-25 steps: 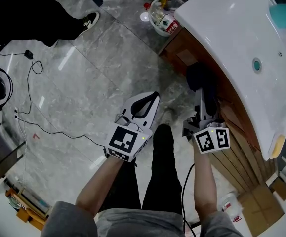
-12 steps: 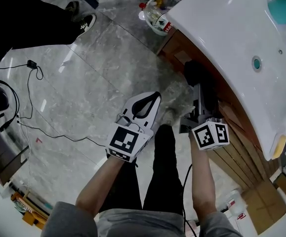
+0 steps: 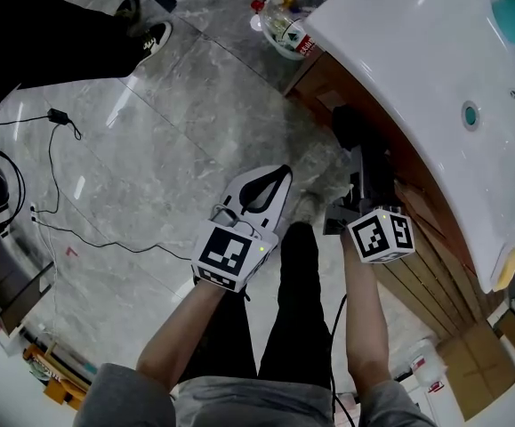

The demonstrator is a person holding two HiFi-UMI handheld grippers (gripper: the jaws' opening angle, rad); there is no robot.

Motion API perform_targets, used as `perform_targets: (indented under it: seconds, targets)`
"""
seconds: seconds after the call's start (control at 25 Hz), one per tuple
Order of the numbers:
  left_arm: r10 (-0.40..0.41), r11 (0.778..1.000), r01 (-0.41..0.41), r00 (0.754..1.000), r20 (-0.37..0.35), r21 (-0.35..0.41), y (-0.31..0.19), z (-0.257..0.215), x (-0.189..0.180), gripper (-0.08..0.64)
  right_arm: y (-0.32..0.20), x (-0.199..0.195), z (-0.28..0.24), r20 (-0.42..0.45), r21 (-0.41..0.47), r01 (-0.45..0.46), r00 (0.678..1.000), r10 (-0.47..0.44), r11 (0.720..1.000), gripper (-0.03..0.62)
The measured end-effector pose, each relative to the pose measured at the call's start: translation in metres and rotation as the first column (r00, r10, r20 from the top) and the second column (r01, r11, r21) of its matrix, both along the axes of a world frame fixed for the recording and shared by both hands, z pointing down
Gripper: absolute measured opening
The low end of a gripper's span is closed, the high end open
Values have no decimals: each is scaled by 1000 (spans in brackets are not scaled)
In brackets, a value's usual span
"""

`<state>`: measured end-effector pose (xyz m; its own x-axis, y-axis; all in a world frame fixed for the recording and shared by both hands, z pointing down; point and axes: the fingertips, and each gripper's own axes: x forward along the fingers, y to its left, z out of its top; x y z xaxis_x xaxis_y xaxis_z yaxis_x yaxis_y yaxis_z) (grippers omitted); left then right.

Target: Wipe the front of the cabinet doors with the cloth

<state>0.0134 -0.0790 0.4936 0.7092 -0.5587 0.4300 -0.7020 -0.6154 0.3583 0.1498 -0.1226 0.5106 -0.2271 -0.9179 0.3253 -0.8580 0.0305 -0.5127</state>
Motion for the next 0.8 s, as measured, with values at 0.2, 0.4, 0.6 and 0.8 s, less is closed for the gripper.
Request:
perform_targets:
  seconds: [0.2, 0.4, 0.6, 0.8]
  targets:
    - [7, 1000, -7, 1000, 3, -11, -3, 9, 1, 11, -5, 0, 17, 0, -25, -10, 1000, 10, 1000, 57]
    - [13, 1000, -13, 1000, 2, -20, -6, 17, 6, 11, -8, -1, 37, 18, -60, -12, 1000, 13, 998, 57]
    - [13, 999, -13, 1000, 8, -30, -9, 26, 7, 11, -9, -1, 61, 27, -97, -15, 999, 18, 995, 57]
    - [10, 999, -9, 1000, 17, -41, -11, 36, 6, 11, -9, 0, 88, 26, -138, -10, 1000, 14, 990, 57]
